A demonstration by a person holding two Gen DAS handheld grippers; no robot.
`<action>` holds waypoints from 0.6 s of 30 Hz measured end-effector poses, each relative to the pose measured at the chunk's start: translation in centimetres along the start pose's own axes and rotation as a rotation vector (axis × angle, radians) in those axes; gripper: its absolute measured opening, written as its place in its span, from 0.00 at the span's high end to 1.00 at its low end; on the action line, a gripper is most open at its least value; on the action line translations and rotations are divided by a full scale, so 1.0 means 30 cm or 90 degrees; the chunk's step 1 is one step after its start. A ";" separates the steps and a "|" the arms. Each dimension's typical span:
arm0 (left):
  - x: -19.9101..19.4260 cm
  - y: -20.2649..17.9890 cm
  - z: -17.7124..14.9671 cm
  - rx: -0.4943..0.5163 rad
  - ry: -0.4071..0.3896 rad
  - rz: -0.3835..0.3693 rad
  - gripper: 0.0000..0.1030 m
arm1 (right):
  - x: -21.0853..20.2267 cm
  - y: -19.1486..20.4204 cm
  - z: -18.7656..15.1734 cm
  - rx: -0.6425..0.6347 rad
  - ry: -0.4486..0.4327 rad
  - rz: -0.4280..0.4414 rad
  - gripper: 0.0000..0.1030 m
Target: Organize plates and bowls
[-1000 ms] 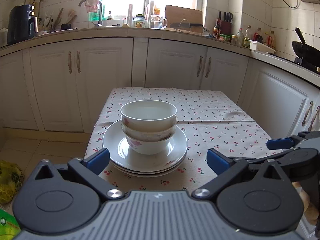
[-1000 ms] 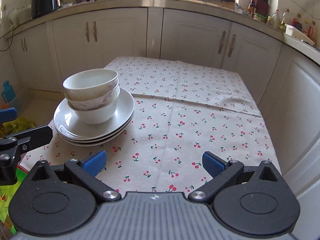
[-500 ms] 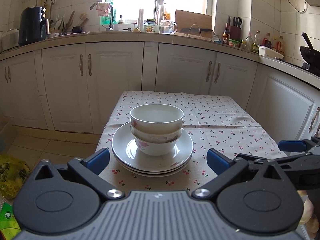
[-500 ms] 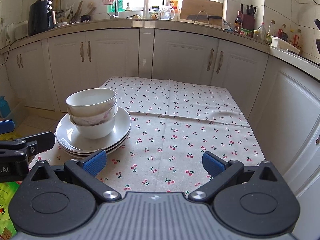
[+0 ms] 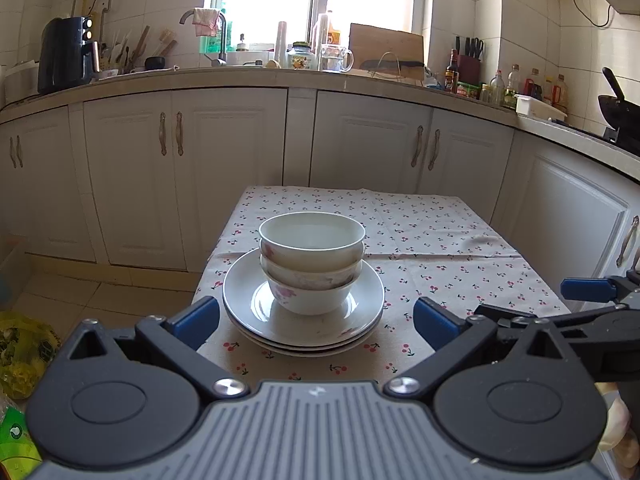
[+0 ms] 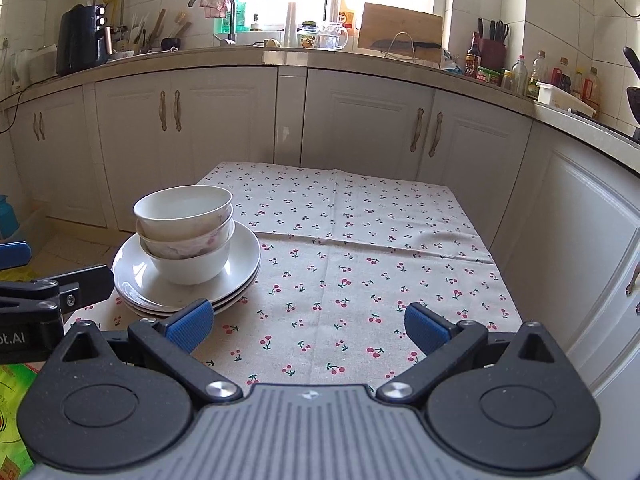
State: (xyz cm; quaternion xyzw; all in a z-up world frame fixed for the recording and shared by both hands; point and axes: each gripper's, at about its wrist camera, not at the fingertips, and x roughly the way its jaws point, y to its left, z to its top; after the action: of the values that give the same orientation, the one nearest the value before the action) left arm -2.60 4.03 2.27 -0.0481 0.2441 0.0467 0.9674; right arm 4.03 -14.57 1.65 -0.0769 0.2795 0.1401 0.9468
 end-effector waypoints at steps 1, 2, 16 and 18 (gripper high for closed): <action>0.000 0.000 0.000 0.000 -0.001 -0.001 0.01 | -0.001 0.000 0.000 0.000 0.000 -0.001 0.00; -0.001 0.000 0.000 -0.001 -0.001 -0.002 0.01 | -0.002 0.000 0.000 0.000 -0.001 -0.001 0.00; -0.003 0.001 0.005 0.002 -0.005 -0.008 0.01 | -0.015 -0.001 0.005 -0.004 -0.011 -0.009 0.00; -0.003 0.000 0.007 0.001 -0.005 -0.008 0.01 | -0.015 -0.002 0.006 -0.004 -0.011 -0.009 0.00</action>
State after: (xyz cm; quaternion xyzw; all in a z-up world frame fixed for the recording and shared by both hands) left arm -2.59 4.04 2.48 -0.0487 0.2399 0.0405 0.9687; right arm 3.77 -14.70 2.05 -0.0809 0.2706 0.1351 0.9497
